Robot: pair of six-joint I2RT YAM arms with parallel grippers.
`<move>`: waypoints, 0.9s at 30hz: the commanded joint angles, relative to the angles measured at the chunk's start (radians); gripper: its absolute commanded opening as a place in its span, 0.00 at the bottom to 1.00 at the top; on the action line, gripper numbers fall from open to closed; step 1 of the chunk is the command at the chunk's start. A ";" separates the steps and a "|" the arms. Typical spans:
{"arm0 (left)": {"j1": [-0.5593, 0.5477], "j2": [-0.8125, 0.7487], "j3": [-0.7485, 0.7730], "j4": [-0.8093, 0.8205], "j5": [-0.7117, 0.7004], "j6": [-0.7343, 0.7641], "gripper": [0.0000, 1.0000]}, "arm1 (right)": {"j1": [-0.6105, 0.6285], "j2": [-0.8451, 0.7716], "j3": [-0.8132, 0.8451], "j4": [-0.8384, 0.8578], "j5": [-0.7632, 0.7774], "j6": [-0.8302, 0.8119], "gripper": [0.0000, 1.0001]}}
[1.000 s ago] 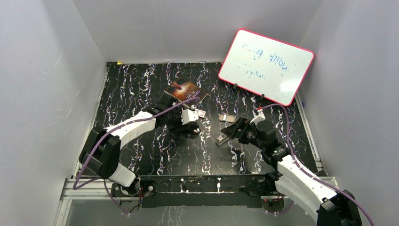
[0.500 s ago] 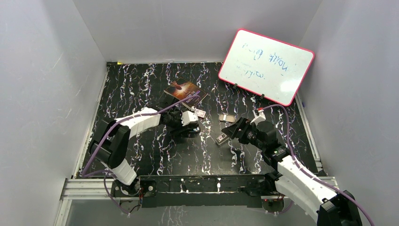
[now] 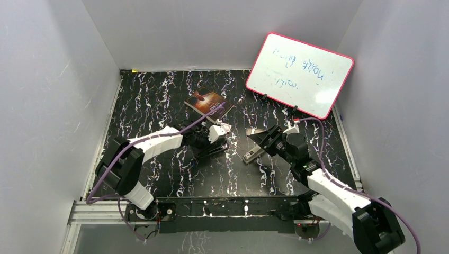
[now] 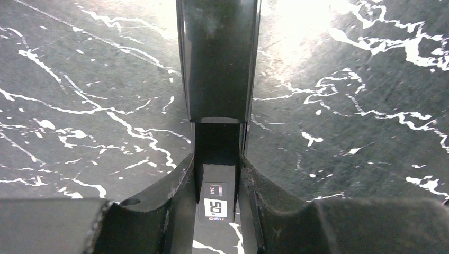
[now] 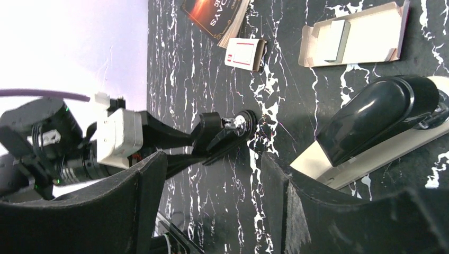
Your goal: Load the staples into the stapler
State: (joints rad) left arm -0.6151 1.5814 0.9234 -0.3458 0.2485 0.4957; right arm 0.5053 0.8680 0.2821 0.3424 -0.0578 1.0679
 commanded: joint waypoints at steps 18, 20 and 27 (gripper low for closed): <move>-0.114 -0.146 -0.178 0.262 -0.072 -0.860 0.00 | 0.371 0.501 0.138 0.468 0.265 0.313 0.74; -0.122 -0.151 -0.197 0.289 -0.060 -0.882 0.00 | 0.377 0.552 0.162 0.488 0.257 0.344 0.74; -0.139 -0.168 -0.252 0.338 -0.052 -0.908 0.00 | 0.379 0.682 0.209 0.515 0.226 0.426 0.75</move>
State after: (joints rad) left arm -0.7364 1.4460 0.7059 -0.0349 0.1467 -0.3607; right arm 0.8799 1.5135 0.4496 0.7933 0.1627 1.4235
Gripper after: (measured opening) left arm 0.279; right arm 0.752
